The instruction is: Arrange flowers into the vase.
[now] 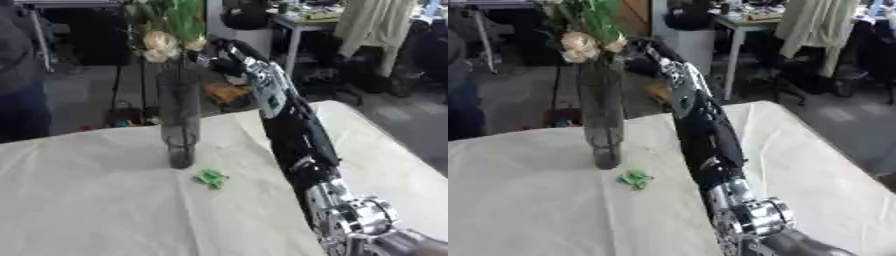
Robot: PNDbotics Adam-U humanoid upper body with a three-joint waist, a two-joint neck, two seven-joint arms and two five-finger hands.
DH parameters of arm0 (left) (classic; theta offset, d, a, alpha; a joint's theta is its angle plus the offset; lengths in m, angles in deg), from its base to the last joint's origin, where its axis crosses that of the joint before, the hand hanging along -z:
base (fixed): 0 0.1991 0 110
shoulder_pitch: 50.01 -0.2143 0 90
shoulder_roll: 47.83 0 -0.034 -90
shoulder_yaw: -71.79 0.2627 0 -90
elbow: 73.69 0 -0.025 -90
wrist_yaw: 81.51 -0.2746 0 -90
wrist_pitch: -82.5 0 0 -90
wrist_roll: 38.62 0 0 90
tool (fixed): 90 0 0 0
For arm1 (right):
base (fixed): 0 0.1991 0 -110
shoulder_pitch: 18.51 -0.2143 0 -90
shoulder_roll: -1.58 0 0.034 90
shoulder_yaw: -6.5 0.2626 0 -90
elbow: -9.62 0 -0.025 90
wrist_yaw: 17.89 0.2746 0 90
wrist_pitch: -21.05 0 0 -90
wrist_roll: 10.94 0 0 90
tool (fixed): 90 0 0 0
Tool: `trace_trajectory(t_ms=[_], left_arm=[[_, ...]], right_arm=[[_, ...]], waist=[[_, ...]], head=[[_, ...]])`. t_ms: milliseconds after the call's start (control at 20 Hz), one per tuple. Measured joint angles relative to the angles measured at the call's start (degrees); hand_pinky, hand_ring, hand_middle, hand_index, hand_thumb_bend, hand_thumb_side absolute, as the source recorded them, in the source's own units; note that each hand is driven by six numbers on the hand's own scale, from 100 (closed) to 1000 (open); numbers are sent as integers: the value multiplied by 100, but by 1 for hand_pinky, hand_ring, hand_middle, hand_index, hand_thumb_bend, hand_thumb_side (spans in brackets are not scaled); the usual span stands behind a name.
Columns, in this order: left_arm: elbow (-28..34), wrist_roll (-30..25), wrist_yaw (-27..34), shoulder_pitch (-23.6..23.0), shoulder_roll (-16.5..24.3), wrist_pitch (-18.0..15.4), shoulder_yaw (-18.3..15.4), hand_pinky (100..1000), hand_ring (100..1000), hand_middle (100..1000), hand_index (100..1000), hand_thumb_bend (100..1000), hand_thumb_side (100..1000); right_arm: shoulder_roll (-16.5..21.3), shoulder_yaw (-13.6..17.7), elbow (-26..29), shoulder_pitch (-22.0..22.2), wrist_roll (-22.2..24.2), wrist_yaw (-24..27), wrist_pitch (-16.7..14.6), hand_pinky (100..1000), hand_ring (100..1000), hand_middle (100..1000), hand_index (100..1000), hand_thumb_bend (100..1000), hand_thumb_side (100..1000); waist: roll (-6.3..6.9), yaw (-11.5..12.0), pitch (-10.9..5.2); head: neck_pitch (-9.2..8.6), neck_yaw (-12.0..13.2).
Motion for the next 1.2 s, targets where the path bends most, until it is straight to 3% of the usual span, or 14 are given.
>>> trace_trajectory(t_ms=[250, 450, 1200], left_arm=[[-4, 36, -23, -59, 90, -37, -61, 628, 540, 455, 689, 736, 732], [-18, 69, -56, -103, 105, -70, -104, 628, 542, 457, 688, 737, 729], [-24, 265, -197, -265, 168, -257, -347, 629, 544, 458, 678, 726, 732]], right_arm=[[473, -58, -98, 278, -251, 318, -139, 945, 969, 860, 955, 586, 876], [789, 16, -125, 558, -506, 446, -70, 935, 965, 852, 920, 557, 870], [1403, 1205, 1033, 1708, -1530, 1291, 1064, 867, 951, 802, 869, 476, 842]], waist=[[-84, -121, -46], [-106, -186, -73], [-64, -517, -78]], head=[[54, 26], [82, 39], [100, 93]])
